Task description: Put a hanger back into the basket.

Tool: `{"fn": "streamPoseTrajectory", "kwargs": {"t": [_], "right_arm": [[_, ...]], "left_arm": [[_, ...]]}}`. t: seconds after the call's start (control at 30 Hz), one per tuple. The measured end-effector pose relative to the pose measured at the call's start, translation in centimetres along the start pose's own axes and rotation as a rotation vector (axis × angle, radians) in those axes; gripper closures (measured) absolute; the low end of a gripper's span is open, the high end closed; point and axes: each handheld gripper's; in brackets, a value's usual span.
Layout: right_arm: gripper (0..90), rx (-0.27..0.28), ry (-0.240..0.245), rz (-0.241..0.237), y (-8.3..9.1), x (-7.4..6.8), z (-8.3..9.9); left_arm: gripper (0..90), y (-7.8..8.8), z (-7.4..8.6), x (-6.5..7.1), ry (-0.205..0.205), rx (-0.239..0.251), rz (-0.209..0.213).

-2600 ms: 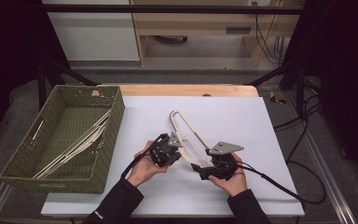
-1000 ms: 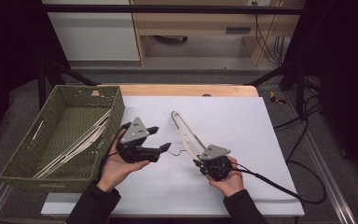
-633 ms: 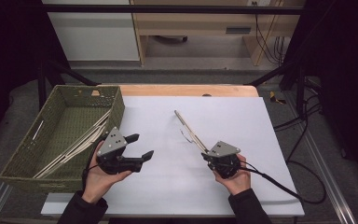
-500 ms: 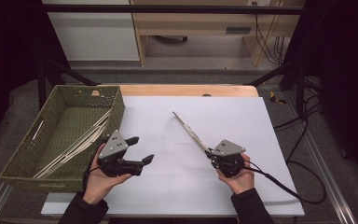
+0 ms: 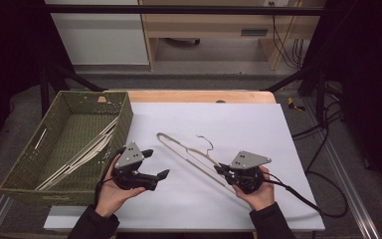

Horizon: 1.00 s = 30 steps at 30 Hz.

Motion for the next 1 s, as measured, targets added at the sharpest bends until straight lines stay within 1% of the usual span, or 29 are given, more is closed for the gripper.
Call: {"fn": "streamPoseTrajectory", "kwargs": {"t": [0.03, 0.07, 0.1, 0.13, 0.17, 0.2, 0.23, 0.27, 0.37, 0.4, 0.43, 0.5, 0.53, 0.57, 0.6, 0.63, 0.67, 0.7, 0.77, 0.83, 0.87, 0.9, 1.0], "right_arm": [[87.0, -0.002, 0.016, -0.038, -0.1, -0.5, -0.3], [87.0, -0.003, 0.019, -0.055, -0.2, -0.8, -0.4], [87.0, -0.003, 0.019, -0.055, -0.2, -0.8, -0.4], [87.0, 0.001, 0.022, -0.102, -0.4, -1.3, -0.6], [87.0, 0.001, 0.022, -0.102, -0.4, -1.3, -0.6], [87.0, 0.003, 0.028, -0.124, -0.5, -1.4, -0.7], [87.0, 0.004, 0.032, -0.161, -0.5, -1.8, -0.8], [87.0, 0.004, 0.032, -0.161, -0.5, -1.8, -0.8], [87.0, 0.005, 0.043, -0.203, -0.6, -2.2, -1.1], [87.0, 0.002, 0.044, -0.229, -0.6, -2.5, -1.1], [87.0, 0.002, 0.044, -0.229, -0.6, -2.5, -1.1], [87.0, -0.009, 0.059, -0.252, -0.8, -2.8, -1.2], [87.0, -0.009, 0.059, -0.252, -0.8, -2.8, -1.2], [87.0, -0.016, 0.061, -0.255, -0.8, -2.9, -1.2], [87.0, -0.021, 0.067, -0.272, -0.9, -3.1, -1.3], [87.0, -0.021, 0.067, -0.272, -0.9, -3.1, -1.3], [87.0, -0.026, 0.077, -0.285, -1.0, -3.3, -1.3], [87.0, -0.026, 0.077, -0.285, -1.0, -3.3, -1.3], [87.0, -0.037, 0.083, -0.296, -1.1, -3.5, -1.3], [87.0, -0.041, 0.083, -0.296, -1.2, -3.5, -1.3], [87.0, -0.041, 0.083, -0.293, -1.2, -3.5, -1.3], [87.0, -0.041, 0.083, -0.293, -1.2, -3.5, -1.3], [86.3, -0.048, 0.085, -0.286, -1.3, -3.3, -1.2]], "left_arm": [[17.1, 0.0, -0.1, 0.0, -0.009, -0.006, -0.002], [17.2, 0.0, -0.1, 0.0, -0.009, -0.006, -0.002], [17.2, -0.1, -0.1, 0.0, -0.01, -0.006, -0.002], [17.7, -0.2, -0.2, 0.1, -0.02, -0.009, 0.004], [17.9, -0.2, -0.2, 0.1, -0.02, -0.009, 0.004], [17.9, -0.3, -0.2, 0.2, -0.026, -0.014, 0.008], [18.6, -0.6, -0.2, 0.3, -0.036, -0.023, 0.016], [19.6, -0.6, -0.2, 0.3, -0.036, -0.023, 0.016], [21.9, -1.1, -0.2, 0.6, -0.055, -0.048, 0.033], [24.2, -1.2, -0.2, 0.6, -0.062, -0.058, 0.039], [24.2, -1.4, -0.2, 0.7, -0.066, -0.064, 0.05], [29.1, -2.0, -0.2, 1.1, -0.098, -0.092, 0.077], [31.2, -2.0, -0.2, 1.1, -0.098, -0.092, 0.077], [31.2, -2.2, -0.2, 1.2, -0.107, -0.098, 0.088], [35.1, -2.5, -0.1, 1.5, -0.123, -0.122, 0.112], [37.1, -2.5, -0.1, 1.5, -0.123, -0.122, 0.112], [40.7, -2.8, 0.0, 1.7, -0.138, -0.136, 0.121], [47.4, -2.8, 0.0, 1.7, -0.138, -0.136, 0.121], [54.2, -3.0, 0.1, 1.8, -0.141, -0.136, 0.137], [61.1, -3.1, 0.1, 2.0, -0.153, -0.139, 0.155], [62.9, -3.1, 0.2, 2.1, -0.156, -0.137, 0.153], [62.9, -3.1, 0.1, 2.1, -0.171, -0.146, 0.152], [66.9, -3.0, 0.2, 2.3, -0.19, -0.155, 0.148]]}}
Point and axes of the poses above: each handheld gripper's, and its own axes: y roughly backward along the jaws, z roughly out of its underside, x roughly to its right, and after that the axes turned 1 degree about z, right-handed
